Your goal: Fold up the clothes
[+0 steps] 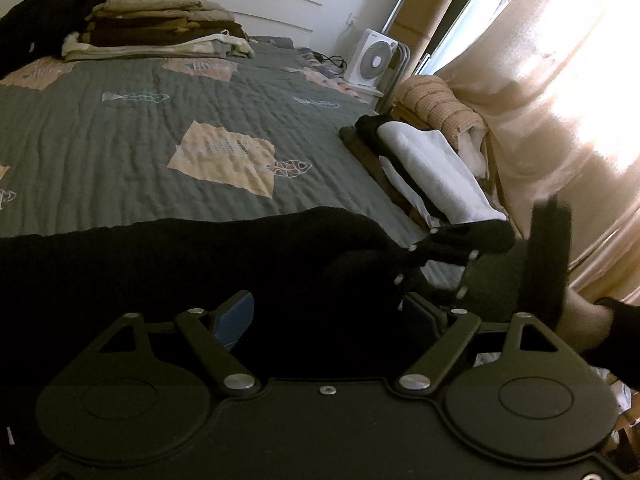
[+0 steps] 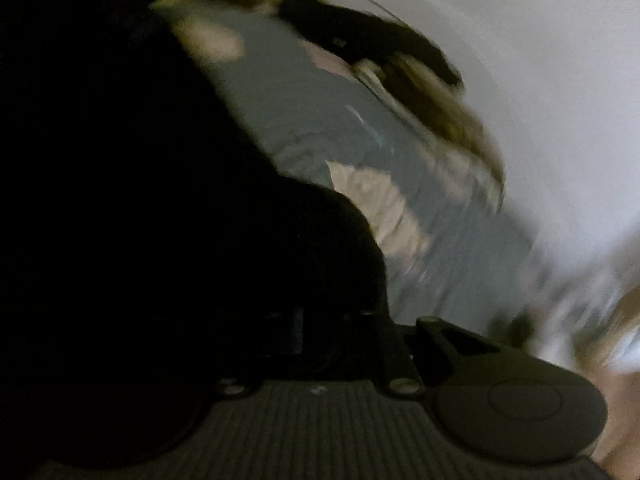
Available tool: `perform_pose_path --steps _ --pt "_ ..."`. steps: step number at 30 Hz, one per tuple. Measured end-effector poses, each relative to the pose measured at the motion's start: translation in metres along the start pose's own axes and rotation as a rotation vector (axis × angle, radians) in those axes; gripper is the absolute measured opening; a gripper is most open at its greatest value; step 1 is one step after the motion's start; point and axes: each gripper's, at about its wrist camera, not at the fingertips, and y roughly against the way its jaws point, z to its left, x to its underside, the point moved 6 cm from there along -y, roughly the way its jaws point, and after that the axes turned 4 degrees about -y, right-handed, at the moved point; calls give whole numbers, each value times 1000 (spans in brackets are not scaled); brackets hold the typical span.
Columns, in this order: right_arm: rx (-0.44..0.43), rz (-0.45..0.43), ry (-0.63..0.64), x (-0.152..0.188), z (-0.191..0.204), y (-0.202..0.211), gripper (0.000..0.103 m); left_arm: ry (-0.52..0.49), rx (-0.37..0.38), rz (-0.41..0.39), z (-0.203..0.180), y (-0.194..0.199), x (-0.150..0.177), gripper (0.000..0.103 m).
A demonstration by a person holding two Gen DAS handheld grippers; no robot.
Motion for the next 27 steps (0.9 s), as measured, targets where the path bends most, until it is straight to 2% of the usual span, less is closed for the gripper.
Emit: perform_pose_path --steps 2,6,8,13,16,18,20,21,22,24,27 --pt "-103 4 -259 -5 -24 9 10 4 6 1 0 0 0 81" --pt "-317 8 -695 0 -68 24 9 -19 12 9 -4 -2 0 82" --pt "-410 6 -835 1 -83 29 9 -55 7 6 -11 -6 0 83" --pt "-539 4 -1004 -1 -101 43 9 -187 -38 -18 -38 -20 -3 83" --pt "-566 22 -1023 -7 -108 42 9 -241 -42 -58 -60 -28 -9 83" --pt "-575 33 -1029 -8 -111 46 9 -317 -61 -62 -78 -37 -10 84" --pt "-583 43 -1030 -9 -113 47 10 -403 -132 -72 -89 -47 -8 83" --pt "-585 45 -1024 -10 -113 49 10 -406 -144 -87 -87 -50 -8 69" --pt "-585 45 -1014 -11 -113 51 9 -391 -141 -96 -84 -53 -9 49" --pt "-586 46 -1007 -10 -117 53 9 -272 -62 -89 -65 -55 -15 25" --pt "-622 60 -1022 -5 -118 54 10 -173 36 -59 -43 -57 -21 19"
